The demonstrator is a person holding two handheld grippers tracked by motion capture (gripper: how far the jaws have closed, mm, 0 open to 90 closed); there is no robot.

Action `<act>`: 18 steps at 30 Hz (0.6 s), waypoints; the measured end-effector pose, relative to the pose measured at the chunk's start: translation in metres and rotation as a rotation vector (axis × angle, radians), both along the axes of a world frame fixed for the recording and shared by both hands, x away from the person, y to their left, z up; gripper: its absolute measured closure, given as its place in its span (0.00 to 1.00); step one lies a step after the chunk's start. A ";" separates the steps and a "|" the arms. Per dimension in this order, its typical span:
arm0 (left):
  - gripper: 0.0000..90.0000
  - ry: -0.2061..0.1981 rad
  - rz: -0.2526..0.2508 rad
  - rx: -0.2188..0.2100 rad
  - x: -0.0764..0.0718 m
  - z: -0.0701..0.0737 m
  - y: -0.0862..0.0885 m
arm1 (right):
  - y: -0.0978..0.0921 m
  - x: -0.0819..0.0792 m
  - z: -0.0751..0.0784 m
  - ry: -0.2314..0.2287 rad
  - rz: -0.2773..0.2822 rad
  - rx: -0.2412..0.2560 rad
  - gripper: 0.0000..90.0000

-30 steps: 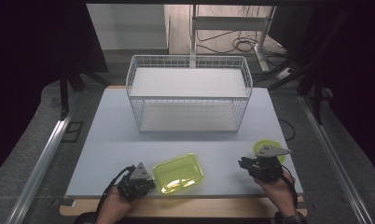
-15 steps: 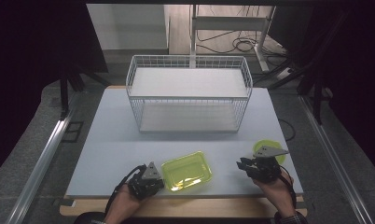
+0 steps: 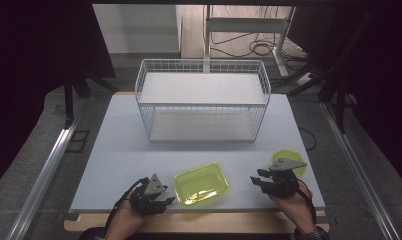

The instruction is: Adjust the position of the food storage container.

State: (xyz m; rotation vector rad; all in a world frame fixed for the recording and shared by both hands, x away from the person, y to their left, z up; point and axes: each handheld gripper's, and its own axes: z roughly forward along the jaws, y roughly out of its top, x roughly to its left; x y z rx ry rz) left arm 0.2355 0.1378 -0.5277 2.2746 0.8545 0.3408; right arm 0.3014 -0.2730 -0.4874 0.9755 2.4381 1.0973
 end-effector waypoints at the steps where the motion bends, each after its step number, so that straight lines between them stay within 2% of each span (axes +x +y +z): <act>1: 0.56 -0.003 0.007 -0.003 -0.001 0.000 0.002 | 0.000 0.000 0.000 0.000 0.000 0.000 0.63; 5: 0.43 -0.032 0.055 -0.029 -0.003 0.004 0.017 | 0.001 0.000 -0.001 0.001 -0.002 0.001 0.55; 11: 0.30 -0.052 0.093 -0.035 -0.005 0.006 0.023 | 0.003 0.000 -0.002 -0.003 0.000 0.005 0.48; 13: 0.23 -0.057 0.099 -0.032 -0.006 0.006 0.023 | 0.003 0.000 -0.003 -0.005 0.004 0.006 0.46; 14: 0.19 -0.070 0.120 -0.012 -0.008 0.007 0.023 | 0.004 0.000 -0.003 -0.005 0.006 0.006 0.44; 15: 0.16 -0.070 0.120 -0.012 -0.008 0.007 0.023 | 0.004 0.000 -0.003 -0.005 0.006 0.006 0.44; 16: 0.16 -0.084 0.146 0.008 -0.008 0.006 0.023 | 0.004 0.000 -0.004 -0.005 0.008 0.008 0.42; 18: 0.07 -0.091 0.159 0.023 -0.009 0.007 0.024 | 0.004 0.000 -0.005 -0.004 0.014 0.009 0.38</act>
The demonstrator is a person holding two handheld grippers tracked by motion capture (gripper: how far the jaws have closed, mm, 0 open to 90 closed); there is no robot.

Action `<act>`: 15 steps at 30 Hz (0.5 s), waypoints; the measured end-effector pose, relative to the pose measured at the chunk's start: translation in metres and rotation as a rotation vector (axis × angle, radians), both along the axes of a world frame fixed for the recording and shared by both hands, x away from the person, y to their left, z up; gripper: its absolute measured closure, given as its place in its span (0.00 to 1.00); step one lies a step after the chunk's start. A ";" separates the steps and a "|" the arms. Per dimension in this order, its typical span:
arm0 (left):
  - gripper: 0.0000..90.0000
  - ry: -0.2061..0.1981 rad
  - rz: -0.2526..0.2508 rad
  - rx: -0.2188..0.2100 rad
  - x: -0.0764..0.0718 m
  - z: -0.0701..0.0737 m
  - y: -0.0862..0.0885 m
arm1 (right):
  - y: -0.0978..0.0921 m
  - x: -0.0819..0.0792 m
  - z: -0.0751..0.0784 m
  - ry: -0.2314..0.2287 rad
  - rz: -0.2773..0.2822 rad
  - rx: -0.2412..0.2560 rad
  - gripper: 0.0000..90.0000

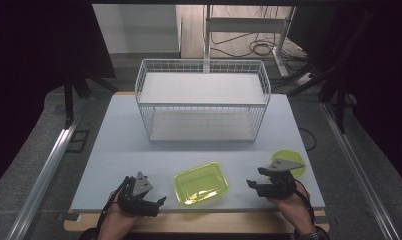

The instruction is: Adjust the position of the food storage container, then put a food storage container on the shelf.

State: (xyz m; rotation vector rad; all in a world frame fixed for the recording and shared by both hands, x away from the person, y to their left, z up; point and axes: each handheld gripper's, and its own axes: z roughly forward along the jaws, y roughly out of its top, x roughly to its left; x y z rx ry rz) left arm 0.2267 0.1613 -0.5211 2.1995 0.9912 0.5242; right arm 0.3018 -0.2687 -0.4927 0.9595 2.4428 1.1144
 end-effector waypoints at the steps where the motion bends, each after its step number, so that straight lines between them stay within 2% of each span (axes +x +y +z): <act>1: 0.05 -0.001 0.008 0.000 0.000 0.000 0.000 | 0.000 0.000 -0.001 0.001 0.000 -0.001 0.36; 2: 0.04 -0.001 0.021 0.002 0.000 0.000 0.001 | 0.001 0.000 -0.001 0.002 0.000 -0.001 0.35; 9: 0.03 -0.007 0.019 -0.005 0.000 0.000 0.002 | 0.001 0.002 -0.004 0.030 -0.007 0.013 0.30; 12: 0.02 -0.015 0.014 -0.007 0.000 -0.002 0.002 | 0.003 0.002 -0.005 0.045 -0.028 0.027 0.23; 15: 0.02 -0.016 0.015 0.002 0.000 -0.002 0.002 | 0.005 0.002 -0.005 0.051 -0.039 0.021 0.21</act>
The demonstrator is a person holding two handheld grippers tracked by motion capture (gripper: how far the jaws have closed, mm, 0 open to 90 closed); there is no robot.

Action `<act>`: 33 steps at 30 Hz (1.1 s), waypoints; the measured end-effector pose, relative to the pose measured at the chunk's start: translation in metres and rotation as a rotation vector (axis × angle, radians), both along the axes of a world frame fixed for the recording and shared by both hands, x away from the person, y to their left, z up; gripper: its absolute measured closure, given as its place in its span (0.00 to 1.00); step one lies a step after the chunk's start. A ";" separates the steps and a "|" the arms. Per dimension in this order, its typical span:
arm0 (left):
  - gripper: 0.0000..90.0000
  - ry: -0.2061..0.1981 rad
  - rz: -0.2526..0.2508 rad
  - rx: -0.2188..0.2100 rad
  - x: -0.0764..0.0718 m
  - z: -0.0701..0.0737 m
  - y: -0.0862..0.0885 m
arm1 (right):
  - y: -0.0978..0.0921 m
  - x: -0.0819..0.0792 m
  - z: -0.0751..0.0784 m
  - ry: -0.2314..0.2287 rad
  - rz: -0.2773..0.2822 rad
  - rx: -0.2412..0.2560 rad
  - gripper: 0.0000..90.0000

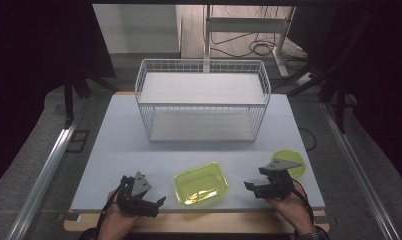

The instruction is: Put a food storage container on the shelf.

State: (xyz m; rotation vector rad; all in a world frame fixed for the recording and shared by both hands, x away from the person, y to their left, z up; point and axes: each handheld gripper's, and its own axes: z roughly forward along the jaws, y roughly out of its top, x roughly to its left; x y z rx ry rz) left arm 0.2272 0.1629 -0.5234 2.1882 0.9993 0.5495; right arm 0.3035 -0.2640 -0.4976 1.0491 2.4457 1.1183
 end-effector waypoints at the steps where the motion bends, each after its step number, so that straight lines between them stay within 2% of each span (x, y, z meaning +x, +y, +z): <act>1: 0.02 -0.001 0.000 0.004 0.000 0.000 0.000 | 0.002 -0.001 0.000 0.005 -0.012 -0.008 0.20; 4: 0.02 -0.001 -0.005 0.009 0.000 -0.001 -0.001 | 0.003 -0.002 0.001 0.006 -0.018 -0.013 0.21; 8: 0.02 0.000 -0.008 0.018 0.000 -0.002 -0.002 | 0.007 -0.002 0.004 0.038 -0.013 0.001 0.25; 9: 0.02 0.000 -0.009 0.019 0.000 -0.002 -0.002 | 0.009 -0.002 0.005 0.067 0.010 0.025 0.26; 11: 0.02 -0.001 -0.009 0.014 0.000 -0.002 -0.002 | 0.013 0.000 0.006 0.100 0.037 0.051 0.29; 16: 0.02 -0.004 0.000 0.011 0.000 -0.001 -0.001 | 0.025 0.002 0.009 0.113 0.080 0.069 0.39; 19: 0.02 -0.005 0.011 0.021 0.000 -0.002 -0.002 | 0.034 0.007 0.012 0.184 0.113 0.114 0.48; 24: 0.02 -0.006 0.008 0.036 0.001 -0.002 -0.002 | 0.043 0.014 0.015 0.193 0.148 0.119 0.54; 26: 0.02 -0.008 0.010 0.041 0.001 -0.002 -0.002 | 0.053 0.020 0.016 0.202 0.171 0.119 0.58; 32: 0.02 -0.009 0.019 0.044 0.000 -0.002 -0.002 | 0.067 0.031 0.014 0.236 0.175 0.102 0.60; 33: 0.02 -0.009 0.021 0.046 0.000 -0.002 -0.002 | 0.070 0.035 0.012 0.255 0.171 0.097 0.59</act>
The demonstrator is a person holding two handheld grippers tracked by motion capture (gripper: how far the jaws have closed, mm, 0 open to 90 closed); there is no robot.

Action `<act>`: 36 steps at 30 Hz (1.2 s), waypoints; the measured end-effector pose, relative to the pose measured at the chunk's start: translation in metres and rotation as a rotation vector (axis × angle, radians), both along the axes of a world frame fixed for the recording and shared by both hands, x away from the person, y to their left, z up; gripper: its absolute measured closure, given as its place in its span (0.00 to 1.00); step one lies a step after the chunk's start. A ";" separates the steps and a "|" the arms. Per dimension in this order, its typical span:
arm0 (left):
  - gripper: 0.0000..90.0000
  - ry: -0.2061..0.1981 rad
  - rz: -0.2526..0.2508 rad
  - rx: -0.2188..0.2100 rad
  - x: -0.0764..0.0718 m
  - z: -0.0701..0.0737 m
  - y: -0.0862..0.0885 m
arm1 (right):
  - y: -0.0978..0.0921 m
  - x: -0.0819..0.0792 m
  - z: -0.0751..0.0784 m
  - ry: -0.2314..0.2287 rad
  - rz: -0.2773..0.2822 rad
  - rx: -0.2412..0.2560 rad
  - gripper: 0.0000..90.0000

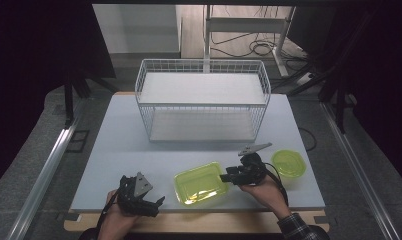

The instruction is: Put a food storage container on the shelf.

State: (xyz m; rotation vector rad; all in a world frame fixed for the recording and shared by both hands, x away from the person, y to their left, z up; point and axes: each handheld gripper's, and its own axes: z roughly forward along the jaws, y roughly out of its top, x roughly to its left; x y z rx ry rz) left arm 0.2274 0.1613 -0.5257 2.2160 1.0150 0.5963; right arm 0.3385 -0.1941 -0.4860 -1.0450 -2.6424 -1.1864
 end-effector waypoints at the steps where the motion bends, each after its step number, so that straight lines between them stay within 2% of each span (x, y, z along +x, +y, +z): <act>1: 0.02 0.000 0.000 0.000 0.000 0.000 0.000 | 0.001 0.002 -0.001 0.006 0.001 0.001 0.59; 2: 0.02 0.002 0.001 -0.001 0.000 0.000 0.000 | 0.001 0.002 -0.001 0.006 0.001 0.001 0.59; 5: 0.02 0.006 -0.004 0.007 0.000 0.000 -0.001 | 0.003 0.007 -0.006 0.047 -0.010 0.004 0.58; 7: 0.03 0.007 -0.005 0.014 0.000 -0.001 -0.001 | 0.004 0.010 -0.008 0.088 -0.011 0.015 0.60; 9: 0.03 0.007 -0.004 0.014 0.000 -0.001 -0.001 | 0.004 0.010 -0.008 0.092 -0.010 0.015 0.61; 11: 0.03 0.006 -0.002 0.013 0.000 -0.001 0.000 | 0.005 0.011 -0.009 0.110 -0.009 0.012 0.65; 12: 0.03 0.006 -0.002 0.013 0.000 -0.001 0.000 | 0.006 0.011 -0.010 0.135 -0.008 0.014 0.70; 13: 0.03 0.006 -0.002 0.013 0.000 -0.001 0.000 | 0.006 0.011 -0.010 0.135 -0.008 0.014 0.70; 14: 0.03 0.007 -0.003 0.015 -0.001 -0.001 0.000 | 0.005 0.012 -0.010 0.166 -0.014 0.029 0.73; 17: 0.03 0.005 -0.004 0.019 -0.001 -0.001 0.000 | 0.003 0.014 -0.009 0.185 -0.024 0.037 0.78; 20: 0.03 0.004 -0.003 0.021 -0.001 0.000 0.000 | 0.000 0.015 -0.009 0.242 -0.005 0.105 0.88; 23: 0.03 0.003 -0.002 0.022 -0.001 0.000 0.000 | 0.002 0.013 -0.006 0.245 0.001 0.101 0.88; 24: 0.03 0.003 -0.001 0.022 -0.001 0.000 0.000 | 0.002 0.012 -0.005 0.264 0.005 0.135 0.89; 25: 0.03 0.003 -0.001 0.022 -0.001 0.000 0.000 | 0.001 0.012 -0.003 0.274 0.009 0.150 0.89; 29: 0.03 0.003 -0.001 0.023 -0.001 0.000 0.000 | 0.001 0.010 -0.001 0.282 0.016 0.175 0.90; 36: 0.03 0.004 -0.001 0.027 -0.001 -0.001 0.000 | -0.004 0.011 0.001 0.277 -0.005 0.195 0.90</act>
